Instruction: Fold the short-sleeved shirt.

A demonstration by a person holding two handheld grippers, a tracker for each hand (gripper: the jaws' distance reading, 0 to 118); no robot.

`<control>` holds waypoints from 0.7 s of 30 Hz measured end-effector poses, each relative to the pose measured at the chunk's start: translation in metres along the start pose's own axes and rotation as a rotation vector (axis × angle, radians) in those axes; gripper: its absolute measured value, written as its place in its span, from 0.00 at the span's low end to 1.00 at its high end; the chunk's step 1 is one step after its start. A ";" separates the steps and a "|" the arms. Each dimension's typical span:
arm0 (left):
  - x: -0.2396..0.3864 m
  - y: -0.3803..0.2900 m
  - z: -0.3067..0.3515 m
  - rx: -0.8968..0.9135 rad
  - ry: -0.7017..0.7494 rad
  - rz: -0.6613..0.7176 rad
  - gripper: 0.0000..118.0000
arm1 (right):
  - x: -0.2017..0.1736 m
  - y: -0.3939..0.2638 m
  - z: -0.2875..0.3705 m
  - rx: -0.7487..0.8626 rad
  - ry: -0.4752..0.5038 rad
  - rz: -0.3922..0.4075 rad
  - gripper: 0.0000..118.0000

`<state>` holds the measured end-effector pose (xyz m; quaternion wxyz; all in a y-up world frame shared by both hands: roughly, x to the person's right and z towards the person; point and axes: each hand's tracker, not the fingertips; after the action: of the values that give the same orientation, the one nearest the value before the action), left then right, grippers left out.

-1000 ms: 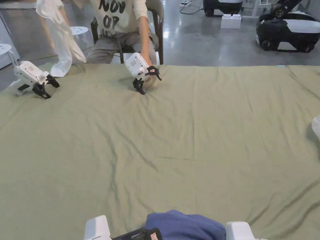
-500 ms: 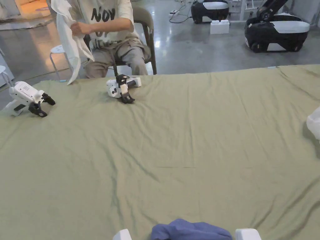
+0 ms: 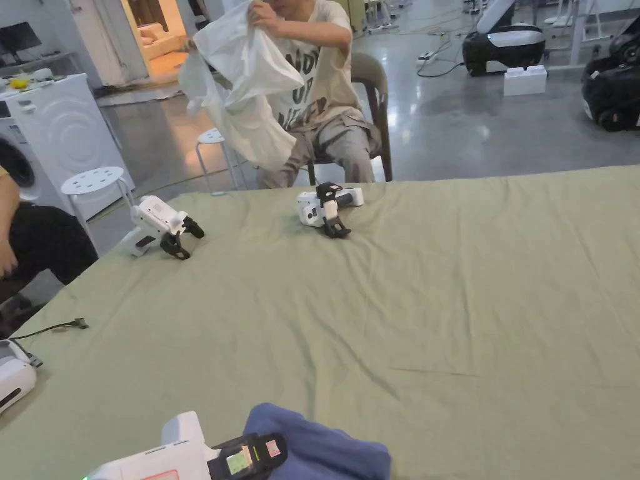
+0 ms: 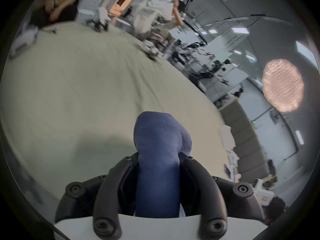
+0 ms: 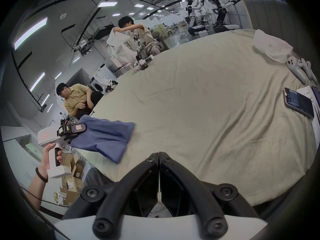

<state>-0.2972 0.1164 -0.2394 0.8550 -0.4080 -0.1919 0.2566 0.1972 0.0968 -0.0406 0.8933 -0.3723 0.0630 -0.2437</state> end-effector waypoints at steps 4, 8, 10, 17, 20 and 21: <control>-0.067 0.046 0.023 0.016 0.168 0.098 0.29 | 0.005 -0.002 0.008 0.006 -0.004 -0.016 0.00; -0.106 0.059 0.013 0.002 0.262 0.183 0.30 | 0.009 -0.008 0.006 -0.005 -0.009 -0.054 0.00; -0.114 0.055 0.000 -0.027 0.298 0.233 0.43 | 0.010 -0.010 0.007 -0.010 -0.010 -0.061 0.00; -0.081 0.055 0.003 0.032 0.594 0.025 0.72 | 0.016 -0.001 0.018 0.009 -0.026 -0.013 0.00; -0.041 0.066 0.033 0.098 0.612 -0.170 0.72 | 0.020 0.020 0.032 0.098 -0.038 -0.012 0.00; -0.023 0.068 0.045 0.139 0.599 -0.215 0.72 | 0.020 0.028 0.037 0.130 -0.040 -0.007 0.00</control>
<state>-0.3590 0.1658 -0.2700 0.9214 -0.3833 0.0440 0.0457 0.2368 0.1275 -0.0325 0.9158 -0.3185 0.0278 -0.2432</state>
